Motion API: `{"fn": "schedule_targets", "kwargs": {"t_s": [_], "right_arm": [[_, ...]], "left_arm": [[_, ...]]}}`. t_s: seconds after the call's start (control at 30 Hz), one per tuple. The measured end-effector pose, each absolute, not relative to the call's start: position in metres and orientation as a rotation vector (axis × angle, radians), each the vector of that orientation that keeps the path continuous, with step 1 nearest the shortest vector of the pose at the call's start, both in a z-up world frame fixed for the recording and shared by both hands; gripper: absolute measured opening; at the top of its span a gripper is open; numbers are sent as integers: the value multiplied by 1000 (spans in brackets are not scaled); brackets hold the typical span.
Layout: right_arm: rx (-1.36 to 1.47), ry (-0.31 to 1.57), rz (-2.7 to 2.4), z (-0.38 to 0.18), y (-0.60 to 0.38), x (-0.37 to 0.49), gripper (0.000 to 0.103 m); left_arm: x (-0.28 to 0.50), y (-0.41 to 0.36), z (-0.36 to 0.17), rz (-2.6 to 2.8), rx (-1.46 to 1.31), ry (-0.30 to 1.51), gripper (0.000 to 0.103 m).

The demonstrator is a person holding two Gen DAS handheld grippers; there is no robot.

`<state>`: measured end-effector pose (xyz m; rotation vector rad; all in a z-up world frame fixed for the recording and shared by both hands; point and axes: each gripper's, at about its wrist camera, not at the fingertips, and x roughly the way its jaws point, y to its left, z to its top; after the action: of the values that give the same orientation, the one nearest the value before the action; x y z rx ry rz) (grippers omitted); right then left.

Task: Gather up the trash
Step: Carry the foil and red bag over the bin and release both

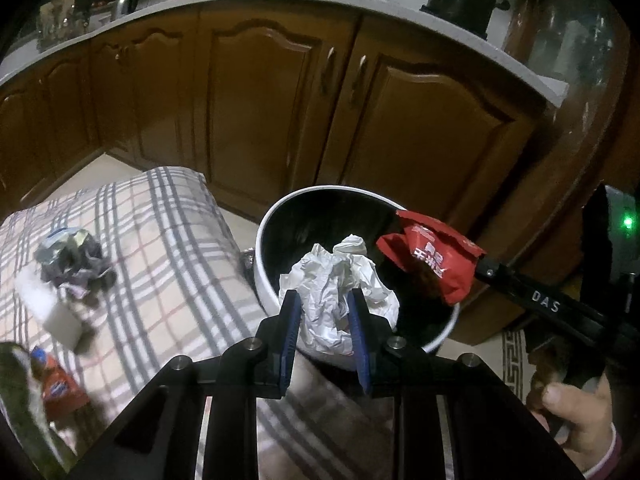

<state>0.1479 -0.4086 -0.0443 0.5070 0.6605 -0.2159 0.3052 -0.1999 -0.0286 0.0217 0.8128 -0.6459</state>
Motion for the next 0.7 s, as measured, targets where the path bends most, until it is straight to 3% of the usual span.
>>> {"fn": "schedule_targets", "kwargs": {"t_s": [0.17, 0.23, 0.37, 0.5, 0.7], "right_arm": [[496, 695, -226, -48, -416, 160, 1], [491, 710, -230, -50, -418, 166, 6], [488, 750, -221, -54, -421, 175, 13], [500, 748, -209, -55, -423, 173, 41], [525, 724, -194, -52, -418, 161, 47]], "left_arm": [[324, -218, -35, -641, 34, 839, 24], [328, -224, -35, -642, 40, 847, 28], [331, -229, -38, -624, 49, 856, 63], [329, -222, -41, -619, 34, 861, 65], [310, -199, -43, -606, 10, 850, 67]]}}
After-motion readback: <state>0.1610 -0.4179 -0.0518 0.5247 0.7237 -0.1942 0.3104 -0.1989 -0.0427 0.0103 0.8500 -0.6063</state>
